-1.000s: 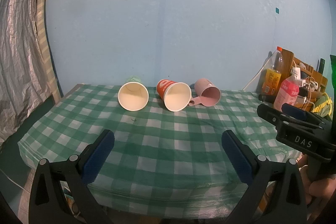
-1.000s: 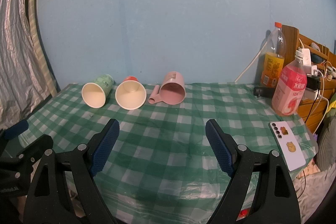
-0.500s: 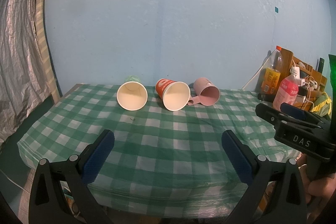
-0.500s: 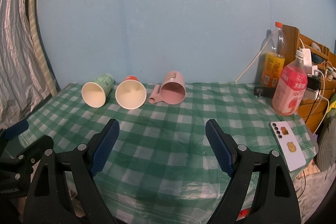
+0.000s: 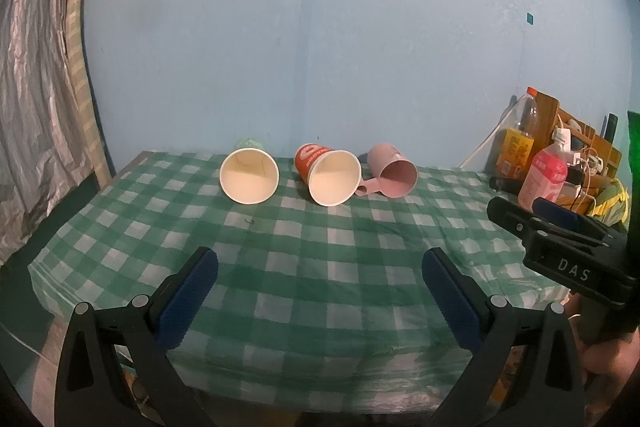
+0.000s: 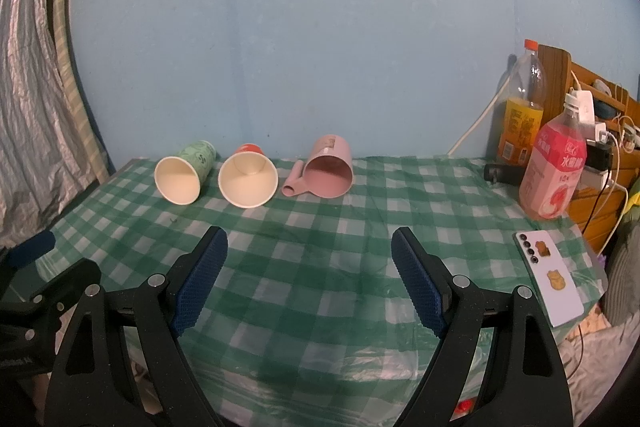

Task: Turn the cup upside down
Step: 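Move the right tool toward the pink mug and lower over its body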

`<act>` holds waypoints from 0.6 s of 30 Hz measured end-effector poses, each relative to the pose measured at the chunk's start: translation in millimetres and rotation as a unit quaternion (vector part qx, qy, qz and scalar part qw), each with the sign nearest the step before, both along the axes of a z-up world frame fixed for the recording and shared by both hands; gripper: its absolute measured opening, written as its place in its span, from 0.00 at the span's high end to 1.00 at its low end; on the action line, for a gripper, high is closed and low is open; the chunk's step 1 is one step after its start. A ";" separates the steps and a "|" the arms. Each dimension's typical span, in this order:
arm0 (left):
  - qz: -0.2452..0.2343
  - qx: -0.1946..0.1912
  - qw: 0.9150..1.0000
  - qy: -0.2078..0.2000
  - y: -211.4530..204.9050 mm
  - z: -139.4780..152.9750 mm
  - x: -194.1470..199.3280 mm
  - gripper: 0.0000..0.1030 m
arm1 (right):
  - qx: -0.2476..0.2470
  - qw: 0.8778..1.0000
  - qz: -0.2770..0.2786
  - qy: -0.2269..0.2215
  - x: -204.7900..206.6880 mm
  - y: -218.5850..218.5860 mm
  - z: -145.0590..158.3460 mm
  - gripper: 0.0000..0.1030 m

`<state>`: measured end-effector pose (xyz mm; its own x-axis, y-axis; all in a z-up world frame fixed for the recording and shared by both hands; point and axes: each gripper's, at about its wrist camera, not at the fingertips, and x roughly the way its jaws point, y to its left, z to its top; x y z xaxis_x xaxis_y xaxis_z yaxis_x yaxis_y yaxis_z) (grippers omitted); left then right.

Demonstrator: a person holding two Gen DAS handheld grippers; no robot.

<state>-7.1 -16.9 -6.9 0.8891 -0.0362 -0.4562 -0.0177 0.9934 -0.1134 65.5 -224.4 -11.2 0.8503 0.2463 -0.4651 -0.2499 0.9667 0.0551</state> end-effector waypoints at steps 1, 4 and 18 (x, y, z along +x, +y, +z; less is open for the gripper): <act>0.000 -0.002 1.000 0.002 -0.1 0.6 2.5 0.00 | 0.001 1.000 0.000 0.001 0.1 0.4 -0.4 0.19; 0.001 -0.003 1.000 0.011 -0.9 1.9 7.0 0.00 | 0.002 1.000 0.001 0.006 1.3 2.1 -2.8 0.19; -0.039 0.016 0.998 0.055 -10.4 44.4 84.8 0.00 | 0.033 0.999 0.017 0.040 50.1 -24.5 10.2 0.19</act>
<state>77.7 -27.2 37.5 0.8285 -0.0863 -0.5533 0.0482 0.9954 -0.0831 115.7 -249.0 -1.0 0.8015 0.3069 -0.5133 -0.2750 0.9513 0.1394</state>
